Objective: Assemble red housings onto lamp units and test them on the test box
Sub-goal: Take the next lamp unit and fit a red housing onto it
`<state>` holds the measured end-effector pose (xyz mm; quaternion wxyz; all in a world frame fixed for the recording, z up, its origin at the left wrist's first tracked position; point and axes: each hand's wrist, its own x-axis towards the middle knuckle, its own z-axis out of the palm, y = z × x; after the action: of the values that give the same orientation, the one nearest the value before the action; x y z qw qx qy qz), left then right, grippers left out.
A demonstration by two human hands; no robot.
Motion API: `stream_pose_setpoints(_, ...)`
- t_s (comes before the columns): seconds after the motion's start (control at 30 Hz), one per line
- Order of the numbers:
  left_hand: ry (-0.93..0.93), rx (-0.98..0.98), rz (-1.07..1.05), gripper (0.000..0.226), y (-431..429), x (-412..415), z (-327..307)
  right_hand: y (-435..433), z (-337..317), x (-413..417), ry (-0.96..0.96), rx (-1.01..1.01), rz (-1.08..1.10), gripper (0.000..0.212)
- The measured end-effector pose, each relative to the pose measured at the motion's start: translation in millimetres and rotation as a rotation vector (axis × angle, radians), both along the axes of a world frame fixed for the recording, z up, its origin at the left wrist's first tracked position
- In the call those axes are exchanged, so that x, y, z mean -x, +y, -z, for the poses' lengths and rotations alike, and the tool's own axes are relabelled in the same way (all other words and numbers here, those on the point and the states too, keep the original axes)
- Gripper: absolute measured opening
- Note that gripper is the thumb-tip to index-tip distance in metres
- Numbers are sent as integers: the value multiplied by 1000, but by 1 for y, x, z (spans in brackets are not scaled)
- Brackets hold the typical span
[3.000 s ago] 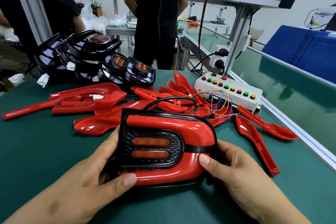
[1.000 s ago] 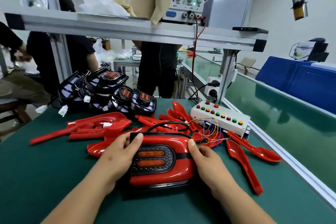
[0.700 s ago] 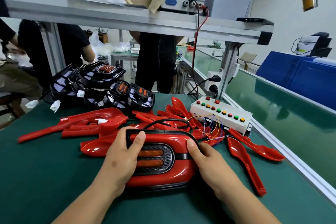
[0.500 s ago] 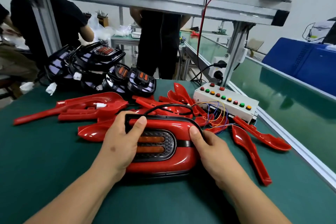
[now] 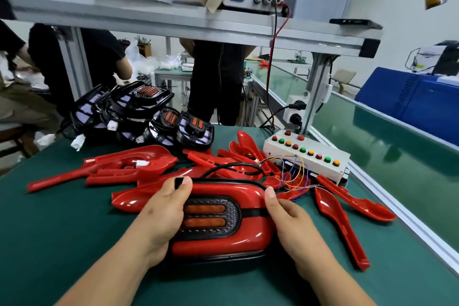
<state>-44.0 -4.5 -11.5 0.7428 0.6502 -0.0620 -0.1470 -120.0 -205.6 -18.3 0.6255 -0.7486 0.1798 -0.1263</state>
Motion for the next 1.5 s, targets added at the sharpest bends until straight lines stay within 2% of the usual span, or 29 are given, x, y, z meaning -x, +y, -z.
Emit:
stream_pose_setpoints(0.1, 16, -66, -3, 26, 3, 0, -2, 0, -2, -1, 58, 56, 15, 67)
stream_pose_setpoints(0.2, 34, -98, -13, 36, 3, 1, -7, -1, -2, -2, 90, 137, 43, 65)
stream_pose_setpoints(0.3, 28, -138, -25, 44, 6, 0, -9, -3, -5, -2, 137, 243, 85, 72)
stream_pose_setpoints(0.4, -48, -265, -34, 52, 16, -4, -8, -10, -12, -1, 149, 442, 68, 66)
stream_pose_setpoints(0.47, -98, -339, -47, 48, 30, -9, -14, -21, -22, -1, 147, 587, 56, 59)
stream_pose_setpoints(0.57, -146, -387, -74, 25, 48, -21, -38, -44, -48, -11, 29, 729, 90, 36)
stream_pose_setpoints(0.63, -204, -443, -104, 20, 52, -38, -60, -53, -69, -27, -124, 772, 149, 19)
stream_pose_setpoints(0.7, -268, -494, -118, 18, 48, -60, -81, -55, -86, -50, -178, 868, 161, 18)
stream_pose_setpoints(0.77, -307, -573, -100, 18, 35, -84, -96, -55, -89, -75, -56, 1122, 150, 29)
stream_pose_setpoints(0.83, -347, -687, -42, 17, 17, -107, -101, -54, -81, -96, 129, 1263, 179, 26)
stream_pose_setpoints(0.9, -402, -837, 25, 18, 0, -125, -96, -52, -66, -109, 278, 1266, 169, 23)
stream_pose_setpoints(1.0, -416, -1091, 107, 25, -16, -146, -78, -54, -44, -118, 379, 1261, 132, 18)
stream_pose_setpoints(1.13, -452, -1489, 246, 45, -23, -157, -58, -57, -34, -122, 400, 1230, 134, 15)
stream_pose_setpoints(1.23, -438, -1659, 260, 40, -23, -163, -49, -59, -33, -122, 330, 1239, 166, 21)
stream_pose_setpoints(1.4, -457, -1670, 286, 22, -22, -166, -47, -57, -32, -118, 89, 1244, 309, 25)
stream_pose_setpoints(1.5, -465, -1615, 327, 25, -17, -169, -47, -54, -31, -114, 42, 1233, 368, 28)
